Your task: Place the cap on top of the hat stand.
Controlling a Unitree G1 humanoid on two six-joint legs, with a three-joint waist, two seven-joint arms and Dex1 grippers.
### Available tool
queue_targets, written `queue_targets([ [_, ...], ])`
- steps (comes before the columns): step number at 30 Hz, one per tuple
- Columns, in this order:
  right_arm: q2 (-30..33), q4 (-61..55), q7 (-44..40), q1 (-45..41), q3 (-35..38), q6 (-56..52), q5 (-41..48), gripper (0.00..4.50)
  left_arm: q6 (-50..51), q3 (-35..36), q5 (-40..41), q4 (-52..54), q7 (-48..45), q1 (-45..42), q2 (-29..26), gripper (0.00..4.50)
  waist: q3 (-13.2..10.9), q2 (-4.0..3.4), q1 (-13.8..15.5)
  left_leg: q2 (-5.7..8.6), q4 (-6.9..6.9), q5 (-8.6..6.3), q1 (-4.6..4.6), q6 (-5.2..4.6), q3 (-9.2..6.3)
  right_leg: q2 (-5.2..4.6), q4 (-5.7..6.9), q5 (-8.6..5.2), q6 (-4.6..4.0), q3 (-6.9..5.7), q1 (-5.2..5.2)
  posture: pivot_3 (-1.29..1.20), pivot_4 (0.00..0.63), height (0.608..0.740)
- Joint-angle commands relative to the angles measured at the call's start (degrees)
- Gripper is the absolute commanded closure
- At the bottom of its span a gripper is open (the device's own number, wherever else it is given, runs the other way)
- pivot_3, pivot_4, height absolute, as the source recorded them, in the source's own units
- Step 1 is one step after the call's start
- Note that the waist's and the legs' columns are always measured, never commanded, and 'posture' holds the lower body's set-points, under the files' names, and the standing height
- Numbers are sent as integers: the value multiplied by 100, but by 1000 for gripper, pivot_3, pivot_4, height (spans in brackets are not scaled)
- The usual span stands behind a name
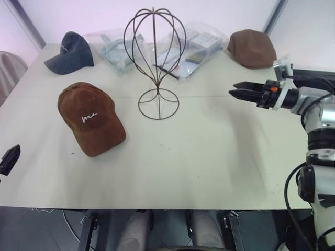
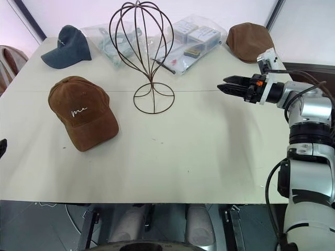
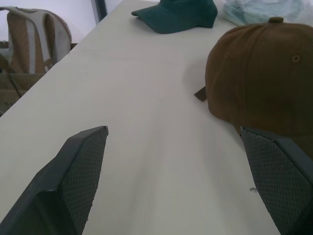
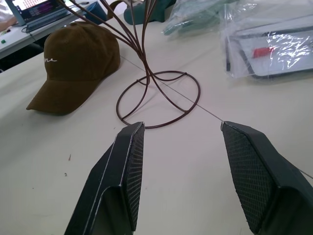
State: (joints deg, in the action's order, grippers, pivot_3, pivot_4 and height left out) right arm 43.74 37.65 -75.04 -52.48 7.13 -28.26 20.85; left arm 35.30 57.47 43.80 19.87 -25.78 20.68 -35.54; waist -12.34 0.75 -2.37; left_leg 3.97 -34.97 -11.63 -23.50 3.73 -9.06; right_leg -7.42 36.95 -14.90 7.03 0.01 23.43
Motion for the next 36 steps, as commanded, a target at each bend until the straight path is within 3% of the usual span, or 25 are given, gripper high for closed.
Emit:
queue_targets([
  [1, 63, -65, -7, -149, 76, 75, 33, 1949, -182, 102, -27, 57, -5, -38, -75, 11, 0, 0, 0, 0, 0, 0, 0, 0, 0, 0, 0, 0, 0, 0, 0, 0, 150, 740],
  [31, 33, 128, -31, -239, 37, 203, -46, 1949, -223, 13, -474, 14, 138, -133, -169, 11, 0, 0, 0, 0, 0, 0, 0, 0, 0, 0, 0, 0, 0, 0, 0, 0, 150, 740],
  [36, 39, 205, -85, -381, -13, 223, -93, 1949, -397, 89, -937, -4, 175, -68, -417, 11, 0, 0, -2, 0, 0, 0, 0, 0, 0, 1, 1, 0, 0, 0, 1, 0, 150, 740],
])
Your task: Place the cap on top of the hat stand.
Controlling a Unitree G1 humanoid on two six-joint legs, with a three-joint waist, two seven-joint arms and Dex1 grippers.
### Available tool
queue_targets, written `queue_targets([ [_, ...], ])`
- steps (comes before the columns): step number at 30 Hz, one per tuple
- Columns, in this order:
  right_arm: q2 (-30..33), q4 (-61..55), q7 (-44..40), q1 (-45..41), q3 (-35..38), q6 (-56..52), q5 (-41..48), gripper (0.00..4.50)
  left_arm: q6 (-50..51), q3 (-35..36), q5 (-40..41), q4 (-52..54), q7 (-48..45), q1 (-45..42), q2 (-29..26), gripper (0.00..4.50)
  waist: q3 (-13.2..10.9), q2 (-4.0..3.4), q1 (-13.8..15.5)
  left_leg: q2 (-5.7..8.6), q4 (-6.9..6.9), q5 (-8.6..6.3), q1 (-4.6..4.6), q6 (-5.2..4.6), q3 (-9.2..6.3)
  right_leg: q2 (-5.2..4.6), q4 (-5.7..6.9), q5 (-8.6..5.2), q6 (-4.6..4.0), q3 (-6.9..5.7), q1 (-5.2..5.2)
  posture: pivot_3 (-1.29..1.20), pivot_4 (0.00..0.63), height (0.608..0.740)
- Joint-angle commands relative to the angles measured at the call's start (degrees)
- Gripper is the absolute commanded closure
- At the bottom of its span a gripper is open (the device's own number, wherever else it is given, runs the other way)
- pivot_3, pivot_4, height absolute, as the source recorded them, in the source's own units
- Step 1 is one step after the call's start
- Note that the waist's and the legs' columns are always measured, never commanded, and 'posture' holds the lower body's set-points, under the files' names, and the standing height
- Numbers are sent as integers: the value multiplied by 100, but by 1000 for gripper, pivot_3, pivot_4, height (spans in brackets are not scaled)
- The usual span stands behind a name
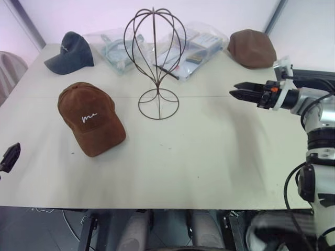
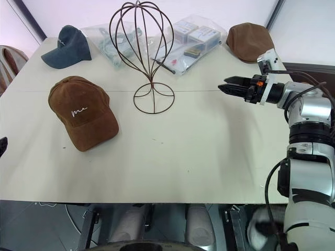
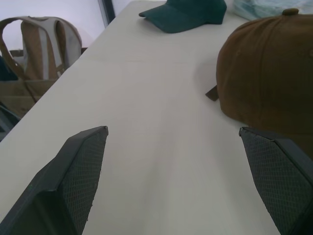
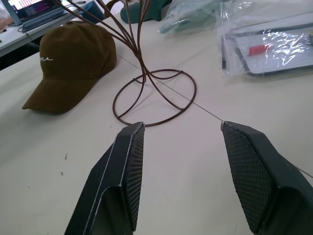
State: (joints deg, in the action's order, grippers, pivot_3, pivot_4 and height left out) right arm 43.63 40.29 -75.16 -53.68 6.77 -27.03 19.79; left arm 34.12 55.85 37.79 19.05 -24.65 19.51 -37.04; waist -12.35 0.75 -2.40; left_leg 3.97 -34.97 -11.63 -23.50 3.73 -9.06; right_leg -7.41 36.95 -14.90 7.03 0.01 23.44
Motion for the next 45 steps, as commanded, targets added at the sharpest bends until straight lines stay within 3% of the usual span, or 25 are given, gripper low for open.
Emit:
queue_targets([
  [1, 56, -67, -92, -279, 16, 87, 10, 1949, -331, 256, -451, 93, 60, 73, -327, 11, 0, 0, 1, -1, 1, 0, 0, 0, 0, 1, 0, 0, 0, 0, 0, 0, 150, 740],
  [6, 57, -626, -284, -167, -70, -276, 154, 1949, -1014, -304, -1688, 788, -265, 782, -663, 11, -1, -1, -2, 1, 5, 0, -1, 0, 7, -2, -8, 0, -1, 6, 0, 0, 150, 740],
  [9, 66, -1128, -437, 27, -110, -628, 327, 1949, -1179, -628, -2014, 1138, -204, 868, -542, 11, 0, -1, 9, 1, 14, 0, -2, 0, 19, -6, -11, 0, 0, 17, 8, 0, 150, 740],
  [16, 554, -3788, -1071, 1076, -440, -2052, 1290, 1949, -1880, -2037, -3388, 1514, 340, 776, -23, 11, -1, -1, 122, -1, 18, -4, -10, -7, 24, -5, -31, 1, 3, 17, 11, 0, 150, 740],
  [19, 663, -4191, -929, 1063, -331, -2299, 1547, 1949, -2081, -2399, -3876, 1573, 676, 630, 247, 11, 1, 1, 161, -2, 15, -5, -12, -9, 32, -4, -33, 6, 11, 20, 12, 0, 150, 740],
  [22, 562, -4380, -590, 965, -161, -2507, 1796, 1949, -2667, -2834, -4940, 1724, 1184, 696, 421, 11, 3, 6, 174, -3, 4, -7, -12, -8, 32, -3, -40, 12, 15, 19, 4, 0, 150, 740],
  [28, 519, -4670, -207, 1136, -137, -2582, 1989, 1949, -3817, -3601, -6481, 1926, 1824, 1394, 886, 11, 4, 7, 178, -4, -3, -13, -40, -23, 50, -3, -87, 43, 13, 27, 7, 0, 150, 740],
  [35, 513, -4463, -71, 1086, -237, -2478, 1978, 1949, -4246, -3836, -6924, 1872, 2080, 1882, 1512, 11, 4, 6, 195, -8, -12, -14, -94, -29, 58, 2, -80, 56, 35, 31, 67, 0, 150, 740],
  [45, 347, -4359, 95, 1014, -342, -2388, 1958, 1949, -4303, -4099, -6999, 920, 1799, 1107, 1165, 11, 5, 4, 186, -65, -26, -14, -92, -29, 97, 39, -80, 74, 24, 31, 64, 0, 150, 740],
])
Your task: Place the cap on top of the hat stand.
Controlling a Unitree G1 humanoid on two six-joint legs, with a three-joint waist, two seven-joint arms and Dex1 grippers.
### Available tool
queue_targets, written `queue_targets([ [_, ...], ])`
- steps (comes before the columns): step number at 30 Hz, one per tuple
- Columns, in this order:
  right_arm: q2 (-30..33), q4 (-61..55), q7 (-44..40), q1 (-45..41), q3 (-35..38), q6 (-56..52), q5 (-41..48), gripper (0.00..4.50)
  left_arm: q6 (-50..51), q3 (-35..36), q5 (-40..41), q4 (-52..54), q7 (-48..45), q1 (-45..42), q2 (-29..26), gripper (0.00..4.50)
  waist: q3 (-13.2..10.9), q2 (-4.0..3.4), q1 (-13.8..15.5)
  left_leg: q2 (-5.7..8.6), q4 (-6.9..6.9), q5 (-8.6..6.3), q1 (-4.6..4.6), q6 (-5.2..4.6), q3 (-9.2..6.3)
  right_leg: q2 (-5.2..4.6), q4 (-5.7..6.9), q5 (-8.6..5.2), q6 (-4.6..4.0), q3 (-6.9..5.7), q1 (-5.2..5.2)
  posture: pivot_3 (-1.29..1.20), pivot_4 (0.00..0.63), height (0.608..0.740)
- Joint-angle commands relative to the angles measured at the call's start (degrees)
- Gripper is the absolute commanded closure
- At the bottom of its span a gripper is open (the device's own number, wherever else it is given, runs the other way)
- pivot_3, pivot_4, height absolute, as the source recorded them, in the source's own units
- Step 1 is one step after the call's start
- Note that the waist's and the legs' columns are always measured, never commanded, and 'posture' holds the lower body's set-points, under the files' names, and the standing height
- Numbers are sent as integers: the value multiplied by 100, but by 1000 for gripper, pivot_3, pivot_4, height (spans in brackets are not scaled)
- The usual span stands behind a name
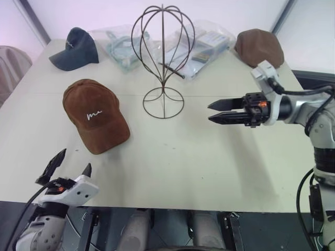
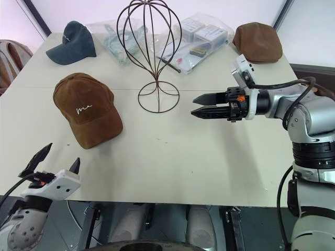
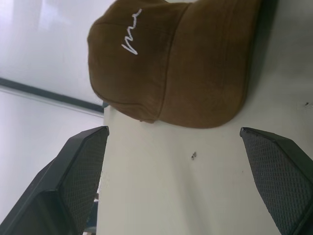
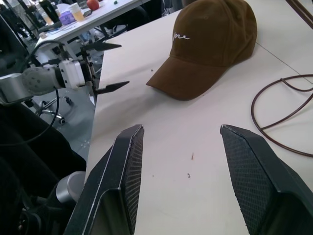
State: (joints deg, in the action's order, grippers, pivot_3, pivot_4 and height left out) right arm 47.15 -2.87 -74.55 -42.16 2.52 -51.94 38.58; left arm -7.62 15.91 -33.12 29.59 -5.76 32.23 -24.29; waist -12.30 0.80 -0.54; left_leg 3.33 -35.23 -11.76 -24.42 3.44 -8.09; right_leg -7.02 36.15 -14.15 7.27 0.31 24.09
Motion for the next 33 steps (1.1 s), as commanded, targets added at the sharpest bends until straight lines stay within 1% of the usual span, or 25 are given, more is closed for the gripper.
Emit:
queue_targets([
  [1, -16, -44, 60, -132, 92, 106, 82, 1949, -147, -130, 132, -202, -124, -272, -150, 11, 0, -1, -2, -5, 1, 0, 0, 0, 0, 7, 0, 4, -1, 0, 2, 0, 150, 740],
  [2, -21, -50, 77, -118, 99, 111, 85, 1949, -168, -152, 192, -263, -164, -351, -177, 11, 0, 0, -2, -8, 1, 0, 0, 0, 0, 11, 0, 12, 9, 0, 2, 0, 150, 740],
  [8, -40, -131, 232, -39, 176, 95, 127, 1949, -350, -369, 302, -628, -269, -717, -308, 11, 2, -3, -14, -15, 0, 1, 4, -1, 7, 20, 3, 24, 9, 10, 6, 0, 150, 740],
  [11, -38, -180, 318, 16, 223, 86, 162, 1949, -384, -518, 108, -873, -201, -947, -392, 11, 2, -3, -10, -15, -2, 1, 5, -1, 9, 21, 3, 28, 11, 13, 6, 0, 150, 740],
  [16, -33, -208, 442, 63, 287, 98, 210, 1949, -338, -546, -152, -1449, 105, -1270, -515, 11, 8, -12, 2, -15, -4, 3, 12, 0, 10, 23, 7, 36, 11, 18, 2, 0, 150, 740],
  [22, -33, -249, 584, 80, 323, 112, 248, 1949, -336, -670, -305, -2038, 406, -1726, -605, 11, 11, -18, -6, -22, -2, 4, 51, -1, 11, 31, 14, 42, 7, 20, -28, 0, 150, 740],
  [24, -30, -234, 609, 62, 330, 111, 253, 1949, -387, -694, -269, -2186, 478, -1829, -623, 520, 12, -19, -13, -24, 0, 4, 80, -1, 11, 31, 14, 32, -3, 20, -54, 0, 150, 740],
  [25, -29, -220, 612, 51, 327, 114, 252, 1949, -400, -714, -248, -2235, 498, -1869, -634, 860, 12, -19, -26, -25, 1, 3, 96, -1, 13, 31, 13, 27, 1, 20, -70, 0, 150, 740],
  [28, -53, -213, 650, 29, 306, 121, 243, 1949, -561, -852, -159, -2429, 514, -2019, -689, 2254, 15, -23, -23, -27, 0, 3, 99, 0, 15, 30, 11, 24, 5, 21, -73, 0, 150, 740],
  [29, -59, -213, 663, 23, 300, 124, 241, 1949, -581, -877, -151, -2460, 535, -2051, -701, 2725, 25, -41, -14, -28, 1, 3, 99, 0, 15, 30, 11, 26, 2, 21, -72, 0, 150, 740],
  [30, -65, -212, 676, 16, 298, 123, 244, 1949, -589, -888, -143, -2476, 556, -2067, -708, 3331, 32, -52, -5, -27, 0, 3, 99, 0, 15, 29, 11, 29, -2, 21, -72, 0, 150, 740],
  [31, -65, -211, 684, 8, 301, 120, 250, 1949, -602, -903, -142, -2485, 573, -2076, -715, 3666, 43, -70, 10, -27, 0, 3, 98, 0, 16, 28, 11, 29, -2, 21, -73, 0, 150, 740],
  [32, -65, -210, 689, 3, 304, 117, 255, 1949, -611, -915, -139, -2491, 588, -2079, -723, 4158, 50, -82, 17, -26, 0, 3, 98, -1, 16, 27, 11, 29, -2, 22, -73, 0, 150, 740],
  [33, -67, -218, 696, 1, 306, 110, 262, 1949, -629, -926, -140, -2503, 629, -2083, -728, 4459, 52, -86, 21, -25, 0, 3, 98, -1, 17, 26, 11, 30, -2, 21, -74, 0, 150, 740],
])
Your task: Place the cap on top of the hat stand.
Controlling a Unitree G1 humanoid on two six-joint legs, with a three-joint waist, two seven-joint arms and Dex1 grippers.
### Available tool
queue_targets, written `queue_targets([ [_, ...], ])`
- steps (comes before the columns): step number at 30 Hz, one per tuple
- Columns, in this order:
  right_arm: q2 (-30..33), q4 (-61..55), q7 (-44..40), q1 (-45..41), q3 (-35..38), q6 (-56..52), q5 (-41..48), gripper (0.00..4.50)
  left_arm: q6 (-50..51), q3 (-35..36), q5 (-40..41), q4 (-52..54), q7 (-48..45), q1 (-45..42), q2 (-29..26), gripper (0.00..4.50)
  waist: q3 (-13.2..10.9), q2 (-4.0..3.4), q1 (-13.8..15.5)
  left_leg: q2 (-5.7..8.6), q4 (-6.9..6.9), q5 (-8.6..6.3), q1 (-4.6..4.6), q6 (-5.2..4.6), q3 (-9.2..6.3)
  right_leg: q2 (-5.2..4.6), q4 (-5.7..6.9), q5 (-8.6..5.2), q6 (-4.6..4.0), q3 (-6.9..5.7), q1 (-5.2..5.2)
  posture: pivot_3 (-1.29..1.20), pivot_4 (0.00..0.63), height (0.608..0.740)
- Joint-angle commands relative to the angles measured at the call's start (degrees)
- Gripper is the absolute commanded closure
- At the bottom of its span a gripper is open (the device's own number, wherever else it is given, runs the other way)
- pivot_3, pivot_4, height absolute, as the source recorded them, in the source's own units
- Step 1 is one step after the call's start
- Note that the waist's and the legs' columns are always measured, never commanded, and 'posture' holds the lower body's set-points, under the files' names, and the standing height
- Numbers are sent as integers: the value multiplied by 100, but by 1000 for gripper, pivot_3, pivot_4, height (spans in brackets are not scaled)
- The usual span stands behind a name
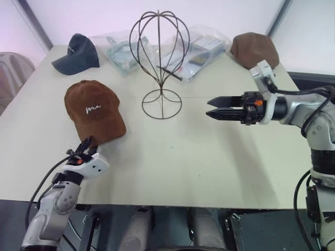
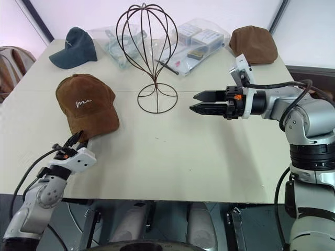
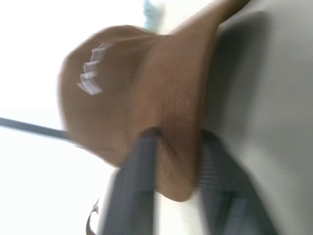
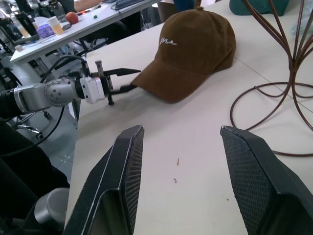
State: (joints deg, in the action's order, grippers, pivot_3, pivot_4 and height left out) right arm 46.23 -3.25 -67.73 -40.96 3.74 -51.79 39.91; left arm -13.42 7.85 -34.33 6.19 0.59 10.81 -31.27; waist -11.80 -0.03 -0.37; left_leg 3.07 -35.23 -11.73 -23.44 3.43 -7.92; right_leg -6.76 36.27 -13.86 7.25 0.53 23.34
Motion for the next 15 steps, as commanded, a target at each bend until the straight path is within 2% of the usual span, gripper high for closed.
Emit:
queue_targets([
  [1, 25, -182, 17, -121, 183, 92, 133, 1949, -59, -127, -41, -167, 58, 58, -29, 4459, 2, -4, 1, 0, 0, 0, 0, 0, 0, 0, 0, 0, 0, 0, 0, 0, 150, 740],
  [9, -22, -62, 47, -205, 125, 154, 96, 1949, 68, 90, -539, 129, 1021, -55, 52, 4459, 4, -4, -24, 0, 0, 0, -1, 0, 6, 0, -5, 1, 4, 5, 1, 0, 150, 740],
  [15, 8, 404, 30, -550, 158, 415, -58, 1949, 483, 857, -460, 905, 1203, -413, -80, 4459, 1, 2, -33, -1, 1, 0, -5, 0, 7, 1, -5, 4, 5, 5, 7, 0, 150, 740],
])
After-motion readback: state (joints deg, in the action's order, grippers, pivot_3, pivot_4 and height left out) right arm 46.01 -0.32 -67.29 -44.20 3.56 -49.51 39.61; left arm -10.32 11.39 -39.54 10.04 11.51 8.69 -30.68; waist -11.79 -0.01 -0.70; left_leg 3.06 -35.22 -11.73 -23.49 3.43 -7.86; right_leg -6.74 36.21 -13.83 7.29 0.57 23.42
